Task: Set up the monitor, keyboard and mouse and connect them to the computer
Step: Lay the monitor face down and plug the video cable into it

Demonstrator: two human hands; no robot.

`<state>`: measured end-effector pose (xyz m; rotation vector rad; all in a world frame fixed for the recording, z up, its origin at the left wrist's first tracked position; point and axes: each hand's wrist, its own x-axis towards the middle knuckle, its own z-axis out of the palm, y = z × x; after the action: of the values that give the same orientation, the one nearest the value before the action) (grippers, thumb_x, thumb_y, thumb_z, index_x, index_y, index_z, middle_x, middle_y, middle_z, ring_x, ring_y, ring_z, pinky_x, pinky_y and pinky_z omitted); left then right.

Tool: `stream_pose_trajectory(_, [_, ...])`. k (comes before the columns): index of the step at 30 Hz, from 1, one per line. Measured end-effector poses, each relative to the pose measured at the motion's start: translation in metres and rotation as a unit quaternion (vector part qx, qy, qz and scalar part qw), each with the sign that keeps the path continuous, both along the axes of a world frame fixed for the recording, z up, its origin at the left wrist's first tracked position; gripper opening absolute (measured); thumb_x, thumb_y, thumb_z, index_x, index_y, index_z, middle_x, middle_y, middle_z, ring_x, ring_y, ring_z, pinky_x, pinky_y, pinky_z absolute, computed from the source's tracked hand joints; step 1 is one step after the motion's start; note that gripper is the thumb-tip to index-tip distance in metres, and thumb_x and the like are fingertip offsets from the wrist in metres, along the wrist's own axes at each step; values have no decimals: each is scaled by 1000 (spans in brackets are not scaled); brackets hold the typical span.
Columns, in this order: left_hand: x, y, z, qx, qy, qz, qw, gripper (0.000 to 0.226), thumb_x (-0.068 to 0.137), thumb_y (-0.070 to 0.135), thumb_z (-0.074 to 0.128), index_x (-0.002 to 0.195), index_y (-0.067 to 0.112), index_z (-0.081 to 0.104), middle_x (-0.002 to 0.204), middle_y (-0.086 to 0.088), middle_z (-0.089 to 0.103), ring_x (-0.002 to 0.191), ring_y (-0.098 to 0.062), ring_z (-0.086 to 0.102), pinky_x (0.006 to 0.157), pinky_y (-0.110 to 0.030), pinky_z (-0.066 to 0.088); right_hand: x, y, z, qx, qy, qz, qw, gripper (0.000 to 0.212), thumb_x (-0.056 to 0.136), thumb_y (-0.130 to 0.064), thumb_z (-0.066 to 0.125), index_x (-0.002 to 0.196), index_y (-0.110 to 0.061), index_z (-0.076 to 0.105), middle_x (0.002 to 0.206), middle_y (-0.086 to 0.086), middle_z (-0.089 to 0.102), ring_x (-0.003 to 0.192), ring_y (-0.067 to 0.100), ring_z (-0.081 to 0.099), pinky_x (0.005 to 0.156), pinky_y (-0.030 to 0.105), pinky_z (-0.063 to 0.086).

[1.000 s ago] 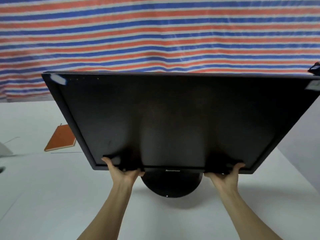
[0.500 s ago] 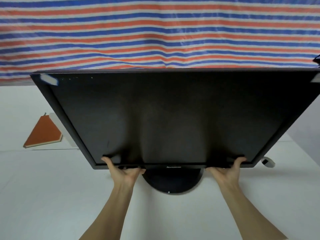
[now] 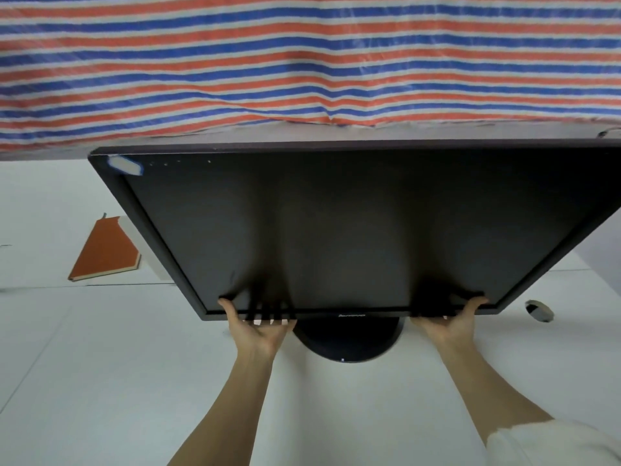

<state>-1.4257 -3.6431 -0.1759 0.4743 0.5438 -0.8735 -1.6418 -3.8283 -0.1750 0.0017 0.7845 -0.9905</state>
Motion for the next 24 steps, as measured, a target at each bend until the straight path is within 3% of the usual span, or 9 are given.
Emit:
stream_pose_trajectory(2, [2,7,0,29,-13,-18,999,74,69,65,67,126,20,54,124,-6,58,109,-31,58,98,-58,38,-5,1,6,15,56,10,998,62,79,-71,49,114,-20,53,121,7,53,105,29,53,88,49,44])
stream_pose_trajectory(5, [1,24,2,137,-32,-58,988,73,82,58,59,142,26,34,137,-9,46,123,-33,47,105,-60,30,-16,13,15,21,165,49,985,49,91,-53,46,128,-21,41,140,6,42,126,29,42,106,50,31])
stream_pose_trajectory(7, [-6,42,6,209,-57,-96,972,72,86,53,56,146,25,27,144,-10,40,130,-34,41,107,-57,28,-22,31,20,30,209,90,973,39,96,-40,44,130,-19,40,145,7,37,134,28,36,110,47,25])
stream_pose_trajectory(9, [-18,64,10,258,-103,-146,950,66,90,52,50,146,23,29,147,-9,37,134,-33,36,109,-54,26,-26,58,25,43,218,153,963,20,97,-30,44,107,-15,50,139,7,44,129,28,41,110,44,26])
stream_pose_trajectory(12, [-33,104,27,280,-197,-213,915,63,93,56,41,144,19,35,149,-8,35,136,-32,33,112,-51,23,-29,110,41,25,226,237,945,19,96,-24,44,81,-14,50,122,9,52,109,27,49,105,42,32])
stream_pose_trajectory(15, [-46,149,57,316,-339,-285,839,66,93,57,37,144,16,34,149,-8,36,136,-31,34,111,-49,24,-30,165,63,-19,238,281,930,17,95,-21,47,81,-13,52,114,10,55,104,28,51,95,39,38])
stream_pose_trajectory(19, [-63,230,108,380,-506,-311,709,58,93,51,45,138,15,40,143,-7,43,128,-27,42,104,-41,34,-20,249,99,-88,244,356,898,15,95,-21,49,101,-10,57,104,7,63,103,27,56,92,38,41])
stream_pose_trajectory(24, [-54,352,161,479,-627,-268,553,51,91,42,55,135,17,46,135,-6,51,120,-20,50,94,-30,41,28,359,151,-222,267,477,807,13,94,-20,50,99,-13,60,97,6,68,88,22,61,87,35,43])
